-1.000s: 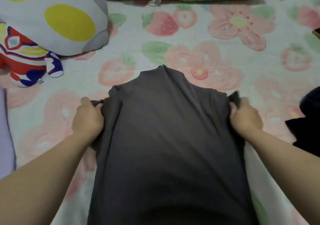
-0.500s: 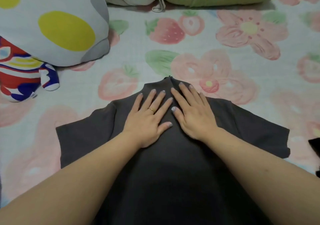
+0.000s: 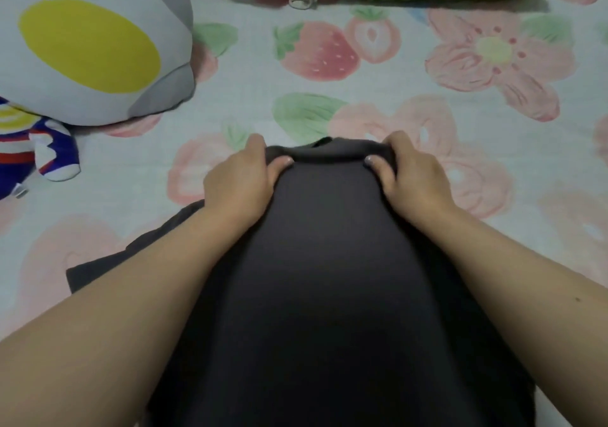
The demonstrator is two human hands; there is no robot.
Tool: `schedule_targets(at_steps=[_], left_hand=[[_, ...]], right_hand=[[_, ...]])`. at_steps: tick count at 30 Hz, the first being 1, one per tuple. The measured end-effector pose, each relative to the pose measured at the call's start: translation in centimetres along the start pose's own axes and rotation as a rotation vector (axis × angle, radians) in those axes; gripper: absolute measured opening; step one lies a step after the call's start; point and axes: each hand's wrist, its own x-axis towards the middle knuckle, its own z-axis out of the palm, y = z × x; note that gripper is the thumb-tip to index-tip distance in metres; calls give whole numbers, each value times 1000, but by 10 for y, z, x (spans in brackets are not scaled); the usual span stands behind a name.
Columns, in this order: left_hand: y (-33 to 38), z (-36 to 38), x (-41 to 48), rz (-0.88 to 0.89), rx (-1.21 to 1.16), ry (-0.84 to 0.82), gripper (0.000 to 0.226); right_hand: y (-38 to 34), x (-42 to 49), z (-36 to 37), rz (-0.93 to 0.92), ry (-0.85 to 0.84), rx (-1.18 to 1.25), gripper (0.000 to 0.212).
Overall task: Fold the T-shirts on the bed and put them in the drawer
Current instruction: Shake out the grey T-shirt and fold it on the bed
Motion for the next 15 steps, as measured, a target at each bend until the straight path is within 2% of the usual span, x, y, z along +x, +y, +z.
schedule_targets(at_steps=[2,5,6,8,9,11,12,13,15], left_hand=[[-5,-4,7,-20,14,64,46],[-4,-5,7,-5,118,-3,53],[-2,-6,1,49,116,26,54],[3,-10,-26,231,56,98,55],[3,-10,-46,354,50,107,57],[-10,-6,-87,545,130,-40,60],[-24,-6,-99,551,179,-145,60],[-43,-7,-105,488,210,-215,61],[-84,-15,-105,232,246,-201,65]], right_hand=[[4,7,-3,34,89,-65,32],[1,8,1,89,27,-207,44],[-5,1,3,65,76,-206,48],[-21,-31,6,-103,194,-99,48],[-28,-54,9,-237,186,-61,49],[-24,-100,15,-454,-45,-113,57],[-12,-112,13,-486,-186,-191,60],[7,-117,10,-460,-268,-263,62],[46,-114,-4,-267,-305,-325,66]])
